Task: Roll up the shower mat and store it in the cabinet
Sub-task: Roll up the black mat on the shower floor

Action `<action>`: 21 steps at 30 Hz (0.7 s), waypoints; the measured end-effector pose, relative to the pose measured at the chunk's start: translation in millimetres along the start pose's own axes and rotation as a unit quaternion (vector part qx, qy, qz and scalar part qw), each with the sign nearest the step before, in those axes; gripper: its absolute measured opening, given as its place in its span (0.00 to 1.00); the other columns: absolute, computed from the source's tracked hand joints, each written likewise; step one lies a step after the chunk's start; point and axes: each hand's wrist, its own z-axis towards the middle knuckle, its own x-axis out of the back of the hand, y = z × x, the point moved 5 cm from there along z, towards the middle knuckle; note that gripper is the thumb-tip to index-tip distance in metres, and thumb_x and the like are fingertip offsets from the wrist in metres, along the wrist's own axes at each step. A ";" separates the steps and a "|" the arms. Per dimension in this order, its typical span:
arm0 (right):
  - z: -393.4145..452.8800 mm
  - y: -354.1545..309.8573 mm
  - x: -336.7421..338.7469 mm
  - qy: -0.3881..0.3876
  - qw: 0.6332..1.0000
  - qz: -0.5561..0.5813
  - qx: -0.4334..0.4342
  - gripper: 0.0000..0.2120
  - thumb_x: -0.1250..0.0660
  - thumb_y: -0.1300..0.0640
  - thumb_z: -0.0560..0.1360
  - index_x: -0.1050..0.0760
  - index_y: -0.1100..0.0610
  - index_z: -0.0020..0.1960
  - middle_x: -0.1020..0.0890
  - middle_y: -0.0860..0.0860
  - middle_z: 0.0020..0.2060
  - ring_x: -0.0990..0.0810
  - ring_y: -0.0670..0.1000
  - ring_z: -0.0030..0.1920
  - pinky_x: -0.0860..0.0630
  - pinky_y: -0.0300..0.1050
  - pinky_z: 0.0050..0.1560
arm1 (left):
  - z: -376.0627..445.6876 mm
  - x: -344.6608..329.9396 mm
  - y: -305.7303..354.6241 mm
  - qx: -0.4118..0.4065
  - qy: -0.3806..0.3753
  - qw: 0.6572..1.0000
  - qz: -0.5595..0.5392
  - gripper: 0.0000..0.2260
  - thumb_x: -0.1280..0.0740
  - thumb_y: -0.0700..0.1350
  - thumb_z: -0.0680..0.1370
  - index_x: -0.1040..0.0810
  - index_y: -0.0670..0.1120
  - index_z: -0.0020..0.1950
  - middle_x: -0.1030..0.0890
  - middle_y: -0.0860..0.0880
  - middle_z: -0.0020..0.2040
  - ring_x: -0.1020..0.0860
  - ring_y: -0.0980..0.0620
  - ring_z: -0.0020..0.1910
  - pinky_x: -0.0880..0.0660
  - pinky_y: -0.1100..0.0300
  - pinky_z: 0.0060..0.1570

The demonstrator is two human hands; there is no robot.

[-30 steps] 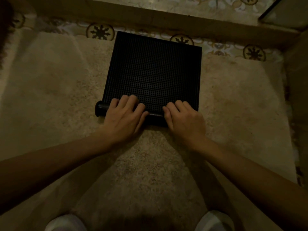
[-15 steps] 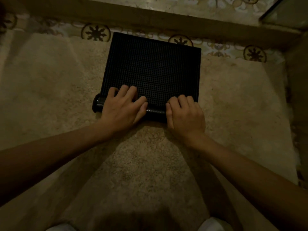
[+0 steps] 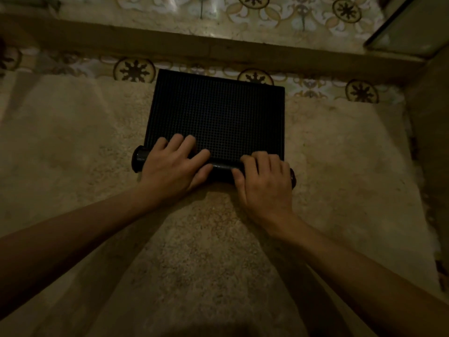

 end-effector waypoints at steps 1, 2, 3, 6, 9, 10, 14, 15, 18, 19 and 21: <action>1.8 2.1 -0.7 0.001 1.000 0.008 0.001 0.24 0.50 0.44 0.85 0.22 0.60 0.54 0.21 0.57 0.46 0.25 0.58 0.44 0.30 0.54 0.42 | 7.6 2.3 -2.5 0.003 -0.003 1.000 -0.009 0.19 0.49 0.57 0.84 0.26 0.45 0.53 0.24 0.42 0.48 0.28 0.41 0.44 0.34 0.49 0.40; 7.8 5.4 -1.0 -0.001 1.000 0.020 0.000 0.24 0.50 0.44 0.85 0.22 0.60 0.54 0.21 0.57 0.45 0.25 0.58 0.42 0.30 0.54 0.41 | 15.2 4.0 -4.9 0.013 -0.005 1.000 -0.023 0.18 0.49 0.57 0.84 0.27 0.45 0.52 0.24 0.43 0.47 0.27 0.42 0.43 0.35 0.50 0.39; 17.3 8.9 -1.4 -0.009 0.999 0.032 -0.002 0.24 0.50 0.44 0.85 0.23 0.60 0.53 0.21 0.57 0.43 0.25 0.58 0.41 0.29 0.54 0.39 | 21.8 5.3 -8.1 0.029 -0.003 0.999 -0.040 0.17 0.48 0.57 0.84 0.28 0.45 0.52 0.24 0.44 0.46 0.27 0.44 0.42 0.35 0.51 0.38; 49.0 15.9 -5.2 -0.052 0.998 0.046 -0.001 0.23 0.53 0.45 0.85 0.26 0.57 0.50 0.22 0.54 0.40 0.25 0.56 0.39 0.30 0.52 0.34 | 26.7 5.5 -15.9 0.086 0.020 0.995 -0.050 0.16 0.45 0.55 0.83 0.27 0.43 0.53 0.25 0.42 0.48 0.28 0.42 0.44 0.32 0.49 0.41; 59.1 19.8 -6.5 -0.048 0.995 0.082 0.007 0.22 0.53 0.46 0.84 0.27 0.57 0.46 0.23 0.52 0.37 0.25 0.54 0.36 0.36 0.47 0.30 | 4.9 -3.9 -15.9 0.099 0.036 0.993 -0.046 0.19 0.45 0.54 0.84 0.25 0.41 0.62 0.25 0.38 0.56 0.29 0.39 0.51 0.31 0.44 0.52; 59.1 20.0 -6.0 -0.035 0.996 0.079 0.014 0.21 0.51 0.47 0.84 0.26 0.58 0.46 0.23 0.53 0.39 0.25 0.55 0.38 0.35 0.48 0.31 | 0.3 -6.6 -16.1 0.089 0.041 0.994 -0.048 0.21 0.44 0.55 0.83 0.25 0.40 0.64 0.25 0.37 0.57 0.29 0.39 0.53 0.31 0.44 0.55; 61.8 19.3 -8.3 -0.022 0.999 0.033 0.008 0.20 0.47 0.47 0.85 0.24 0.60 0.48 0.24 0.58 0.46 0.27 0.59 0.45 0.29 0.54 0.40 | 15.5 -11.5 -26.0 0.057 0.016 0.998 -0.036 0.26 0.46 0.61 0.81 0.25 0.40 0.60 0.25 0.39 0.55 0.29 0.40 0.50 0.32 0.45 0.50; 60.3 17.9 -8.8 -0.019 0.999 0.028 0.004 0.20 0.46 0.47 0.85 0.23 0.60 0.49 0.23 0.58 0.45 0.26 0.59 0.45 0.29 0.55 0.41 | 22.2 -11.1 -28.1 0.054 0.006 0.998 -0.033 0.26 0.47 0.62 0.81 0.26 0.41 0.59 0.25 0.40 0.54 0.29 0.41 0.48 0.33 0.46 0.47; 46.1 15.6 -10.4 -0.001 0.999 0.035 0.001 0.19 0.44 0.46 0.83 0.23 0.61 0.54 0.22 0.59 0.46 0.26 0.59 0.44 0.28 0.56 0.43 | 35.2 -9.8 -32.4 0.054 -0.005 0.998 -0.035 0.24 0.50 0.62 0.82 0.27 0.43 0.54 0.26 0.42 0.50 0.30 0.43 0.45 0.35 0.50 0.42; 43.7 15.8 -10.8 0.002 0.999 0.034 0.000 0.19 0.44 0.46 0.83 0.24 0.62 0.55 0.22 0.59 0.47 0.26 0.59 0.45 0.28 0.56 0.44 | 38.3 -9.9 -33.5 0.055 -0.005 0.998 -0.037 0.24 0.50 0.62 0.82 0.28 0.43 0.54 0.26 0.43 0.49 0.30 0.44 0.45 0.36 0.51 0.41; 50.5 18.3 -12.4 -0.003 1.000 0.021 -0.002 0.19 0.45 0.47 0.83 0.24 0.61 0.55 0.22 0.58 0.46 0.26 0.59 0.44 0.29 0.56 0.43 | 45.1 -8.8 -36.3 0.069 -0.004 0.997 -0.047 0.23 0.51 0.62 0.82 0.28 0.44 0.53 0.26 0.44 0.49 0.29 0.44 0.45 0.37 0.53 0.40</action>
